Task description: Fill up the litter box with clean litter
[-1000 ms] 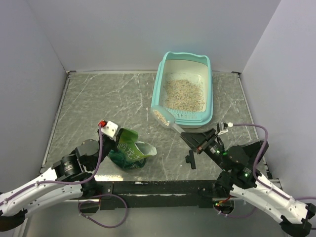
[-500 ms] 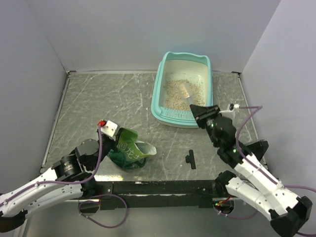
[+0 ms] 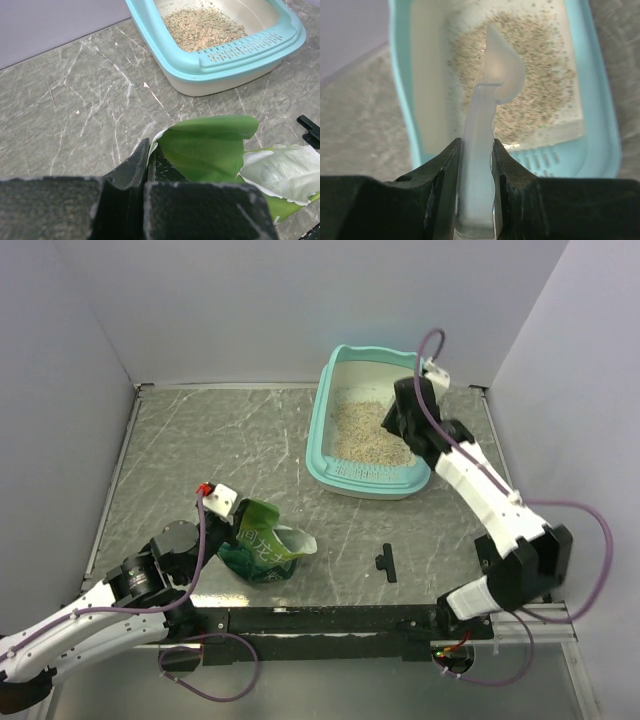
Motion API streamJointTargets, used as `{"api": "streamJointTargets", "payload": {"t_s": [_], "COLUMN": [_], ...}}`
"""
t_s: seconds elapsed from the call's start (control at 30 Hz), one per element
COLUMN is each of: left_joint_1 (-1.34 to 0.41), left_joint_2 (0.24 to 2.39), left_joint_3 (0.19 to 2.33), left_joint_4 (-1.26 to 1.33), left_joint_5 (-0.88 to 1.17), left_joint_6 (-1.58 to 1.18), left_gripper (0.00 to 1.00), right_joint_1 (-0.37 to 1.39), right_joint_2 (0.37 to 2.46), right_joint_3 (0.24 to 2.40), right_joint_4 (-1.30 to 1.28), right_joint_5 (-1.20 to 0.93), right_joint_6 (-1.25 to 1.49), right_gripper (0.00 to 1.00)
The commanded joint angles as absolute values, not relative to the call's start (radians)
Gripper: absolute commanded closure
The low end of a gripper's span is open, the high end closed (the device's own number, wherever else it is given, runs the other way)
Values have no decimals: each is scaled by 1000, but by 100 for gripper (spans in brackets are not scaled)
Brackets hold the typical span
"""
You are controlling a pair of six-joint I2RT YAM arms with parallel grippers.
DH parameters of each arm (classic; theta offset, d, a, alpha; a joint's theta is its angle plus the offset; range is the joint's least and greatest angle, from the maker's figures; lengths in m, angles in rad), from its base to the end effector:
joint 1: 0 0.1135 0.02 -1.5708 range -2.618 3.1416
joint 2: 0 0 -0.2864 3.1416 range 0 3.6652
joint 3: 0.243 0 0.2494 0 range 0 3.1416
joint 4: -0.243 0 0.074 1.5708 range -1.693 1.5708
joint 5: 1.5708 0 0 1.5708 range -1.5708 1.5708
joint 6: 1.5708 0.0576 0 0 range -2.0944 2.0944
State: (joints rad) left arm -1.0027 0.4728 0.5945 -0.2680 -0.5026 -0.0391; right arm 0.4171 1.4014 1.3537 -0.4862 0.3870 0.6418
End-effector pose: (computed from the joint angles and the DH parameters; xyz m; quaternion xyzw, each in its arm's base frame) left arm 0.0886 -0.0872 0.3147 0.1957 0.7250 -0.1518 0.6427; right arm 0.3069 0.1122 0.3794 0.1903 0.8363 0.1014 0.5041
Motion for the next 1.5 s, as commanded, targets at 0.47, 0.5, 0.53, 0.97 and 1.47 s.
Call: {"api": "streamJointTargets", "payload": {"t_s": [0.47, 0.5, 0.53, 0.97, 1.47], "left_joint_1": [-991, -991, -991, -988, -976], "left_joint_2": [437, 437, 439, 460, 468], "left_joint_3": [611, 611, 609, 615, 618], "left_joint_4": [-253, -255, -256, -262, -272], "left_joint_5": [-491, -492, -494, -482, -503], "left_joint_6": [-48, -46, -48, -44, -49], "left_gripper": [99, 99, 99, 99, 99], "right_joint_1": [429, 437, 446, 531, 633], "right_joint_2": [1507, 1470, 1448, 1045, 830], "right_joint_3": [1807, 1806, 1790, 1459, 1282], "right_joint_4": [-934, -936, -937, -940, -991], "right_joint_5": [191, 148, 102, -425, -577], "right_joint_6": [296, 295, 293, 281, 337], "right_gripper": [100, 100, 100, 100, 100]}}
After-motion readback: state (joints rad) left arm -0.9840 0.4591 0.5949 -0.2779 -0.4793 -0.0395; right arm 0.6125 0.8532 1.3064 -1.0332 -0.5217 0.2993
